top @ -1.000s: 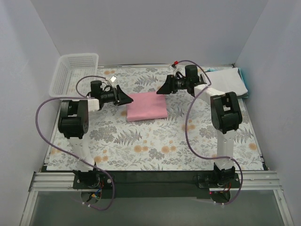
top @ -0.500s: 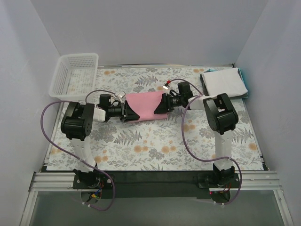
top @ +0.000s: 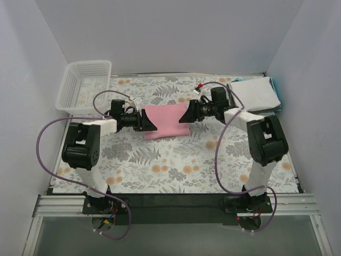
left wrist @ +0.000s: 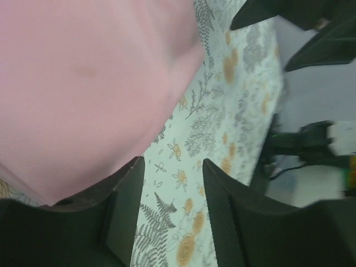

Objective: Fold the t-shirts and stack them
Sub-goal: Neatly place the folded tshirt to the corner

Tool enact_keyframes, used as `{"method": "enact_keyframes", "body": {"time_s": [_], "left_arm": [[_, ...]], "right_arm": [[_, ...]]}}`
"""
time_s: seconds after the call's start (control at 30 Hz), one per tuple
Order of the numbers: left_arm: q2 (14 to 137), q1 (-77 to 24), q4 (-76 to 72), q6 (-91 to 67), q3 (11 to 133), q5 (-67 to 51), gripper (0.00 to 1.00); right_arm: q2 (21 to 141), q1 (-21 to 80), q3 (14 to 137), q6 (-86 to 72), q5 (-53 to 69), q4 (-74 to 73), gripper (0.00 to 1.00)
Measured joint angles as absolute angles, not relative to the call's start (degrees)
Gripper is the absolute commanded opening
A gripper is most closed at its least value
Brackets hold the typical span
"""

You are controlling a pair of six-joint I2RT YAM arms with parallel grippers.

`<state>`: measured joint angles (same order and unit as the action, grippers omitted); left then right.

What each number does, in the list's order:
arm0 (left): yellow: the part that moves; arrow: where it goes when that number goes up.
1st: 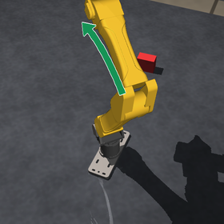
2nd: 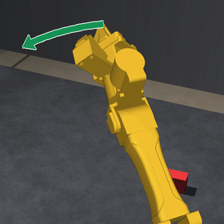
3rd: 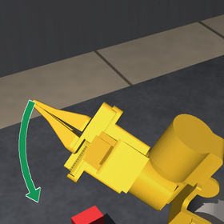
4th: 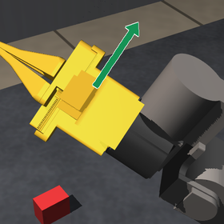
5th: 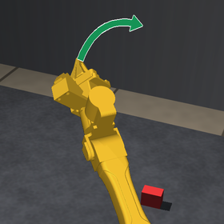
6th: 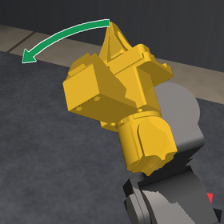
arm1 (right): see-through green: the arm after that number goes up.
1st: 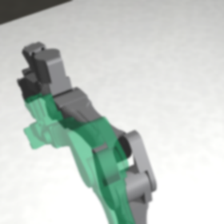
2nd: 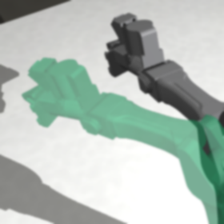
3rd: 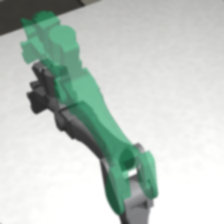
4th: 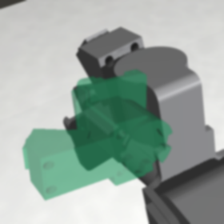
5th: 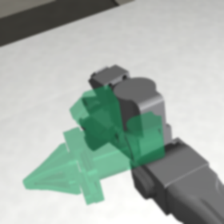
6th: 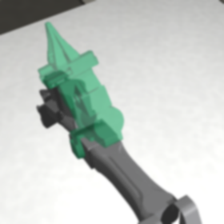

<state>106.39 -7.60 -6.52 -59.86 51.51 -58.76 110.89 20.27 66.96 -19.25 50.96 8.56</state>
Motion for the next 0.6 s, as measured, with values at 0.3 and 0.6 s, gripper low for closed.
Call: {"method": "enact_keyframes", "body": {"time_s": [0.3,0.6], "left_arm": [[94.5,-33.0,3.0,-27.8,62.4,-29.9,0.48],[109.9,-44.4,1.3,-8.3,65.4,-8.2,0.47]], "right_arm": [[93.1,12.0,61.1,-19.9,40.8,7.4,0.75],[96.9,6.2,56.8,-25.3,38.3,3.8,0.81]]}}
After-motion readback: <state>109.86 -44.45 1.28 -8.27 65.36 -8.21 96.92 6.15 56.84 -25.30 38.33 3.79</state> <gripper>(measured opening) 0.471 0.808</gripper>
